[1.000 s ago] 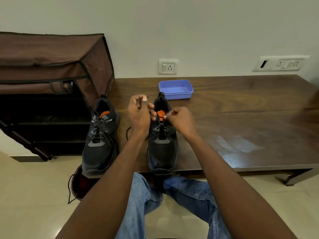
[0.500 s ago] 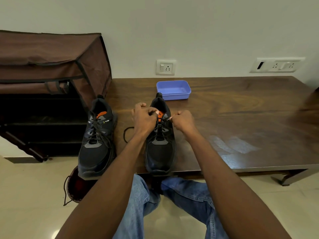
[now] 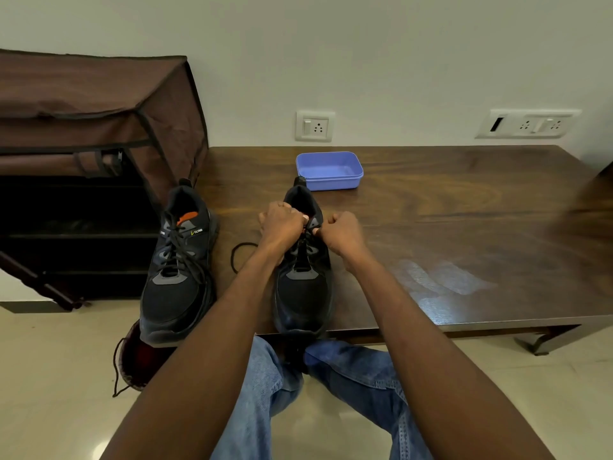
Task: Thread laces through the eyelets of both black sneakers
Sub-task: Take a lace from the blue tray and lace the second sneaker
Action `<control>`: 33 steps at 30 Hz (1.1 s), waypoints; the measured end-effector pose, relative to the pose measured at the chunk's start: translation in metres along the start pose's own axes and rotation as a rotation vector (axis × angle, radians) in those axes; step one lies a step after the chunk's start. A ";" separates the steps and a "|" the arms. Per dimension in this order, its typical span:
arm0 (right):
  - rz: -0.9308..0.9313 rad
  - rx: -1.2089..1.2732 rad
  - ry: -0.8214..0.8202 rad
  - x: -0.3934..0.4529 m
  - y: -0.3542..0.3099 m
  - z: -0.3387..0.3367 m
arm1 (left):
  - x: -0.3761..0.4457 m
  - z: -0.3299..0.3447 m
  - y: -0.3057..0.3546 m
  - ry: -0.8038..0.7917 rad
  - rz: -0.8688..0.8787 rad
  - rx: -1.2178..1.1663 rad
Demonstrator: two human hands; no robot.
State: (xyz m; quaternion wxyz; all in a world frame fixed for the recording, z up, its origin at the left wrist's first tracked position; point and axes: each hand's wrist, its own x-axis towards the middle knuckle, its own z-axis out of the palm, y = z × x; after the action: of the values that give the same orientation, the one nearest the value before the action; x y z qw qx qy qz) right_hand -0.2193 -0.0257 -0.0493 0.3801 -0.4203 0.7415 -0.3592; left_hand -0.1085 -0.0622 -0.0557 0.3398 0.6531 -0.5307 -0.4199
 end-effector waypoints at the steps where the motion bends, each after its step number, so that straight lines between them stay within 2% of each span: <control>1: 0.000 -0.004 0.005 0.000 0.000 0.000 | 0.000 -0.001 0.000 -0.010 0.010 0.011; 8: -0.040 -0.106 0.088 -0.003 0.001 0.006 | -0.003 -0.005 -0.007 -0.079 0.114 0.091; 12: -0.070 -0.205 0.129 -0.007 0.002 0.009 | 0.001 -0.012 -0.009 -0.073 0.248 0.167; 16: -0.135 -0.300 0.155 -0.013 0.005 0.011 | 0.006 -0.011 -0.016 -0.156 0.333 0.317; 18: -0.166 -0.321 0.169 -0.016 0.006 0.012 | 0.005 -0.013 -0.016 -0.207 0.322 0.324; 21: -0.193 -0.320 0.168 -0.019 0.008 0.012 | 0.003 -0.021 -0.015 -0.307 0.297 0.271; 26: -0.125 -0.208 0.148 -0.020 -0.003 0.003 | 0.002 -0.028 -0.026 -0.318 0.449 0.436; 29: -0.150 -0.124 0.104 -0.022 -0.002 0.000 | -0.002 -0.030 -0.026 -0.305 0.573 0.349; 33: -0.151 -0.122 0.110 -0.022 0.004 0.007 | -0.013 -0.033 -0.022 -0.329 0.543 0.299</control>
State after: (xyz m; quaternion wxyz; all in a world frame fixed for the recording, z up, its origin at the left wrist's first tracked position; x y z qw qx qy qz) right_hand -0.2062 -0.0058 -0.0500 0.2845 -0.4772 0.7478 -0.3636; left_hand -0.0709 -0.0455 -0.0590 0.2493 0.4542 -0.7884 -0.3315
